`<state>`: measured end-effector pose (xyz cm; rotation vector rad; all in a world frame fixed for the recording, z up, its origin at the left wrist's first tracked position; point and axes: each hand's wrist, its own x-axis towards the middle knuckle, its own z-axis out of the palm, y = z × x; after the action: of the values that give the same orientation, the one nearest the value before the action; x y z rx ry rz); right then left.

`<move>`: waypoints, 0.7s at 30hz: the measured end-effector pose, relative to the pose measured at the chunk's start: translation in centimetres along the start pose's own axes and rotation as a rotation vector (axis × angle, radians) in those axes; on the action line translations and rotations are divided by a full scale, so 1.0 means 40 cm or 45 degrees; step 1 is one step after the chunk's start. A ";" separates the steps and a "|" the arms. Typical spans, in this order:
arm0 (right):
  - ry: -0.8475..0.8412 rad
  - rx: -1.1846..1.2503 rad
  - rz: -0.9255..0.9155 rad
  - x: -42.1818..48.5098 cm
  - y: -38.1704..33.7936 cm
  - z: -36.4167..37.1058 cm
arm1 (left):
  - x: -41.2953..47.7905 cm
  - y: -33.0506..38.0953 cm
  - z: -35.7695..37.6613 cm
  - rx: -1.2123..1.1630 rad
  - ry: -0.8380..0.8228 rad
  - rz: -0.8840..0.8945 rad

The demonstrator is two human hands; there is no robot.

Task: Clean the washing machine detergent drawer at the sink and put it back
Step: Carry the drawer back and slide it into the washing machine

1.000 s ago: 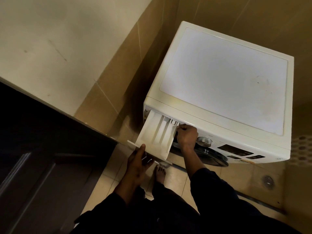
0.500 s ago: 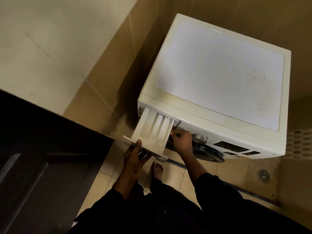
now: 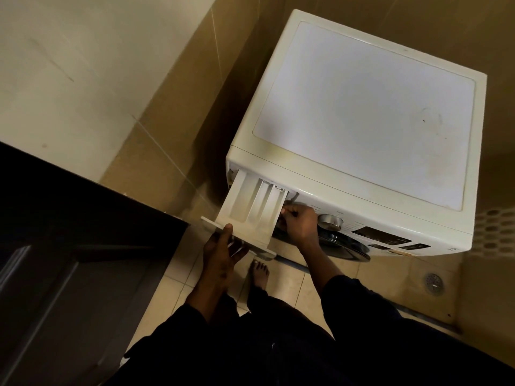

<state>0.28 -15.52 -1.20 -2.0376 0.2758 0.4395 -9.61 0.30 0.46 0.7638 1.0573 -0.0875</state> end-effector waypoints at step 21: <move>0.045 0.115 0.049 0.008 -0.022 0.014 | 0.005 0.007 0.000 0.019 0.001 0.000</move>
<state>0.78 -14.61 -0.86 -1.9557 0.3505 0.4078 -9.41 0.56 0.43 0.7774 1.0589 -0.0955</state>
